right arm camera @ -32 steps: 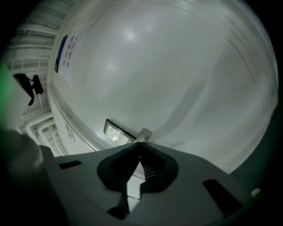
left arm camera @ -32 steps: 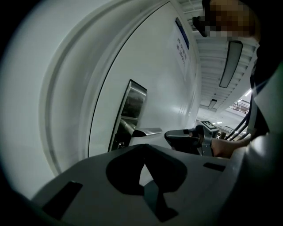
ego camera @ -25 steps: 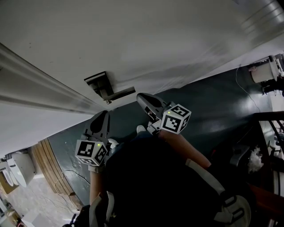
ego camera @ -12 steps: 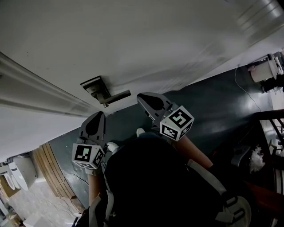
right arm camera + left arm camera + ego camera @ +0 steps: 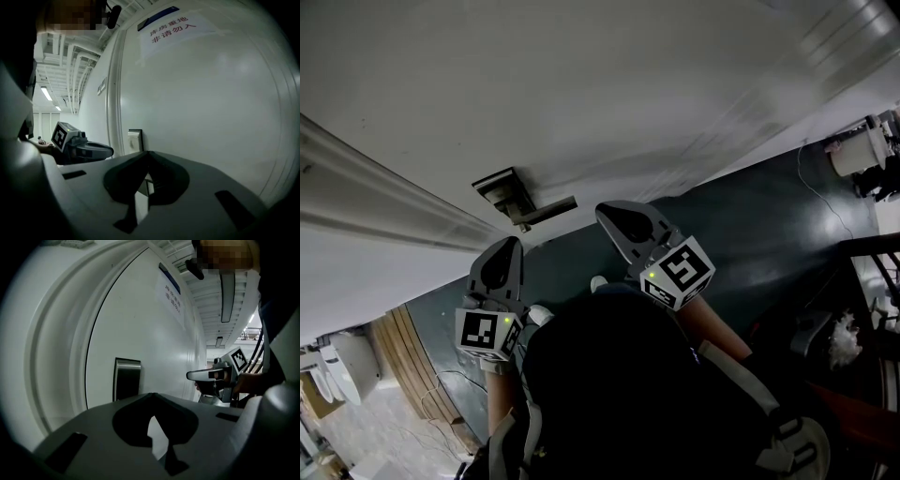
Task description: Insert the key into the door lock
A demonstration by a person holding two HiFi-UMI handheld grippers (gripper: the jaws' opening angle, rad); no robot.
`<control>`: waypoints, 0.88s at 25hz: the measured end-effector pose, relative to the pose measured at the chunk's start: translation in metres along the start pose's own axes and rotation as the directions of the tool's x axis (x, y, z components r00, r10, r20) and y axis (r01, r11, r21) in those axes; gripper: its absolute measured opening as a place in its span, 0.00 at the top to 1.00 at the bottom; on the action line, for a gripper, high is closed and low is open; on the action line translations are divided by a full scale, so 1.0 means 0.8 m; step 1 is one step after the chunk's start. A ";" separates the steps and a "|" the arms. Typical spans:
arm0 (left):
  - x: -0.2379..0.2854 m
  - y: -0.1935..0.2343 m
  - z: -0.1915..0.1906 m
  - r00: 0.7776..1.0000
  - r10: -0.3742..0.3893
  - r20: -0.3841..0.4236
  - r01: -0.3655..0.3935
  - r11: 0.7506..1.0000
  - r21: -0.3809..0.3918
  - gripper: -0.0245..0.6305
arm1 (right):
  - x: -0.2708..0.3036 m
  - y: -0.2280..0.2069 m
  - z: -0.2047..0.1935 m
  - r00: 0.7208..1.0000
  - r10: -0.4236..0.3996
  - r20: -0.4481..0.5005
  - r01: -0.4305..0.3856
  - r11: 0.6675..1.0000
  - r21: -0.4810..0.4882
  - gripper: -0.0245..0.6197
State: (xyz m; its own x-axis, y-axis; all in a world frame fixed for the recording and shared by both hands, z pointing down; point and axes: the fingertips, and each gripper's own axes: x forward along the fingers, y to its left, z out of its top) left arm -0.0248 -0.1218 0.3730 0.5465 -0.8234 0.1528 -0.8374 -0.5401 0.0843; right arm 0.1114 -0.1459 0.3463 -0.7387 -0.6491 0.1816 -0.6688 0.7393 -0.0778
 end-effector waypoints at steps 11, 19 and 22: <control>-0.007 -0.002 0.009 1.000 0.013 -0.025 -0.011 0.998 0.070 0.95 | 0.001 0.008 -0.002 1.000 -0.016 -0.020 0.014 0.997 -0.081 0.94; -0.016 0.003 0.002 0.999 0.028 -0.025 -0.027 0.998 0.057 0.95 | 0.007 0.012 -0.015 0.998 -0.034 -0.049 0.030 0.997 -0.078 0.94; -0.019 0.006 -0.004 0.999 0.034 -0.028 -0.033 0.998 0.052 0.95 | 0.010 0.012 -0.017 0.998 -0.034 -0.050 0.031 0.997 -0.064 0.94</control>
State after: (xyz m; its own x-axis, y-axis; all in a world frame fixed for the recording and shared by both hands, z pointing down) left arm -0.0371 -0.1111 0.3745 0.5170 -0.8363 0.1826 -0.8530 -0.5211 0.0281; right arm 0.1001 -0.1414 0.3605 -0.7105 -0.6639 0.2334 -0.6843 0.7292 -0.0088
